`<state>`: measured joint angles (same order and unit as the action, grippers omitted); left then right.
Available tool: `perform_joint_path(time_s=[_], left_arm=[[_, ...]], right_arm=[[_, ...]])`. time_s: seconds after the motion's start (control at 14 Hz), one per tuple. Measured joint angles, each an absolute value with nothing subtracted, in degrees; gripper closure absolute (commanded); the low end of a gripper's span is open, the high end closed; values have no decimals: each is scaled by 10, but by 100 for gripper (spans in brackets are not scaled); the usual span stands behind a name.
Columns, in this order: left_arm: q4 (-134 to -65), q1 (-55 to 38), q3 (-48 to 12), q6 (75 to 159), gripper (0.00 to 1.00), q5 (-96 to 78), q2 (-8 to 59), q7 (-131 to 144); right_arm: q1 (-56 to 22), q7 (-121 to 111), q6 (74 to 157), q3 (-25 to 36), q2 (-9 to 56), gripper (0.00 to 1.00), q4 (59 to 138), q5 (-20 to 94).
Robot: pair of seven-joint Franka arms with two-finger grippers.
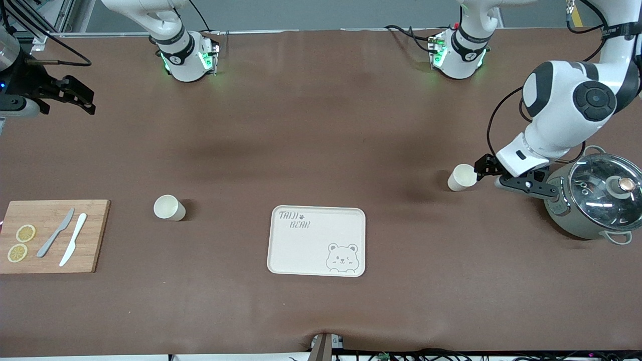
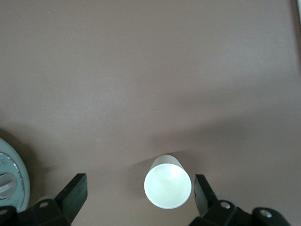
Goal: Place white IKEA cup upright on tray with both arms
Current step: 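Lower the left gripper over the white paper cup beside the pot, then close the left gripper on the cup rim and lift it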
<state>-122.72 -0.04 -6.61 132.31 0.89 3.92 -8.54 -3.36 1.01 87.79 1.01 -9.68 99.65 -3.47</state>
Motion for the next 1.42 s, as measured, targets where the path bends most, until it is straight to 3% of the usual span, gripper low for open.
perform_joint_path(time_s=[0.14, 0.5, 1.07, 1.42], left_arm=[[-1265, 11, -66, 1364, 0, 9, 39, -102], [-1294, 56, -66, 1375, 0, 9, 42, -148], [-1366, 54, -70, 1494, 0, 9, 71, -149], [-1385, 54, -87, 1515, 0, 0, 73, -146]], right_arm=[[-34, 7, 877, 10, -95, 0, 997, -35], [-33, 7, 877, 13, -92, 0, 996, -36], [-20, 6, 866, 14, -92, 0, 979, -36], [-20, -12, 866, 14, -92, 0, 969, -36]])
